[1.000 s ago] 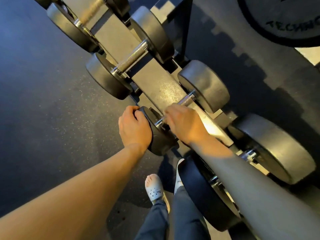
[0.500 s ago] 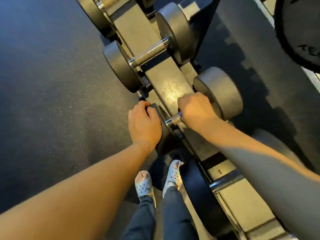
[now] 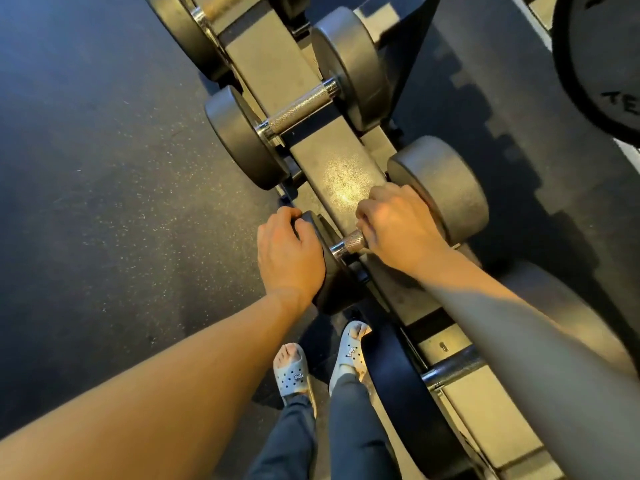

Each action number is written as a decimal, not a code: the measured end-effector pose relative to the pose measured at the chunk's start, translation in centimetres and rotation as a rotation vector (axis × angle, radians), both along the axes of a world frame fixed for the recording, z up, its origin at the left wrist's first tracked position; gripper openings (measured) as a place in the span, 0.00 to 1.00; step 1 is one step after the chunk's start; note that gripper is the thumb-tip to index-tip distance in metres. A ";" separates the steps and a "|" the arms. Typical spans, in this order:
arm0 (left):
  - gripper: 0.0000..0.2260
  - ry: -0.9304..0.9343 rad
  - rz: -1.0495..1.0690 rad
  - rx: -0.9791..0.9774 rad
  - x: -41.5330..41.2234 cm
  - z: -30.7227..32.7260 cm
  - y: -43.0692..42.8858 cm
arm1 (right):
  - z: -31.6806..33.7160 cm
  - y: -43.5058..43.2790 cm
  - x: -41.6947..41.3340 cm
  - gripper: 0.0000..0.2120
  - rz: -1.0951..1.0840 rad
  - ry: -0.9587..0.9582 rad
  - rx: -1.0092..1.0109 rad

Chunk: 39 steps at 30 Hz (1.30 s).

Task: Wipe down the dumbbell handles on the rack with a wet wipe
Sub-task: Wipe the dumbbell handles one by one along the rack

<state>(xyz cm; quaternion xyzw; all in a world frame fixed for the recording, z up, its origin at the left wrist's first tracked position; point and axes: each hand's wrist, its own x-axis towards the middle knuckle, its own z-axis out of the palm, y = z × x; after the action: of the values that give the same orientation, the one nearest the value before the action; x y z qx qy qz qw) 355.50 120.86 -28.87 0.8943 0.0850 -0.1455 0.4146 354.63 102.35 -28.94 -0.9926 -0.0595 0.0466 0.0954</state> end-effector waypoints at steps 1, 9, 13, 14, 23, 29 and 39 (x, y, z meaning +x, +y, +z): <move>0.10 -0.002 -0.003 0.005 0.0 0.0 0.0 | 0.0 0.7 -0.4 0.04 -0.047 -0.043 0.053; 0.12 -0.026 -0.010 0.013 0.1 -0.3 0.0 | -2.0 4.4 -5.7 0.04 -0.210 0.014 0.501; 0.13 -0.017 -0.015 0.022 0.1 -0.5 0.1 | -2.2 4.6 -6.2 0.04 -0.721 -0.163 0.647; 0.13 -0.018 -0.010 0.025 0.1 -0.6 0.1 | -2.2 4.6 -6.0 0.06 -0.879 -0.246 0.735; 0.09 -0.010 -0.017 0.049 0.3 -0.8 0.0 | -0.9 7.2 -5.1 0.05 -1.503 -0.121 1.277; 0.09 0.006 0.001 0.056 0.4 -1.0 0.1 | 0.0 8.2 -6.0 0.02 -1.365 0.259 1.208; 0.10 0.030 -0.006 0.066 0.5 -1.3 0.1 | -0.9 7.9 -4.0 0.07 -1.645 0.236 1.424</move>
<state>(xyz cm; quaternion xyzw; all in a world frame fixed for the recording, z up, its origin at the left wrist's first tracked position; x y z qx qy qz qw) 355.98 121.00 -30.21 0.9054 0.0935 -0.1571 0.3833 350.63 110.20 -29.82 -0.4356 0.6178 0.0183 0.6544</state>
